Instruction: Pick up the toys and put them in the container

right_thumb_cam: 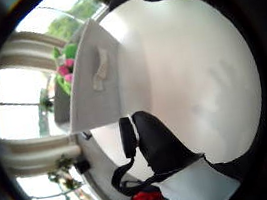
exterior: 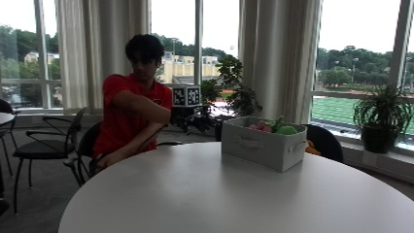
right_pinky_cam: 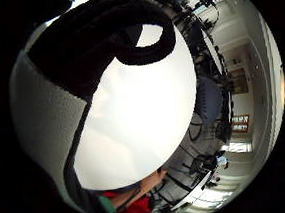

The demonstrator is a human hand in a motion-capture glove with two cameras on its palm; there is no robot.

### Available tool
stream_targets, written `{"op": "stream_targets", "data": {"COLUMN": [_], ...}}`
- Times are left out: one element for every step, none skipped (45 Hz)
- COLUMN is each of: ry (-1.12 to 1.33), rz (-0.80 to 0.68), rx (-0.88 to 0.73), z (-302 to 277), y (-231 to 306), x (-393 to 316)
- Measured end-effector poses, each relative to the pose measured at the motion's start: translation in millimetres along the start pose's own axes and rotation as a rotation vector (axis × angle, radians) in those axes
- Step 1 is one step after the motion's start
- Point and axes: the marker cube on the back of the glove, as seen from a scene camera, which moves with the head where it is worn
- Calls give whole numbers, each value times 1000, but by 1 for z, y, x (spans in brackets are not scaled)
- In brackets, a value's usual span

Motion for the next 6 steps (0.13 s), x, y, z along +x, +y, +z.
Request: {"op": "stream_targets", "data": {"ry": [-6,-10,-13,-13,-13,-13], "rz": [-2,-2,-2,-1,-1,0], "rx": [-3,-4,-1,3,6,9], "z": [0,-1,-1,-1,-1,-1], "y": [0,0,-1,-1,-1,-1], "x": [1,1,2,2,2,2]}}
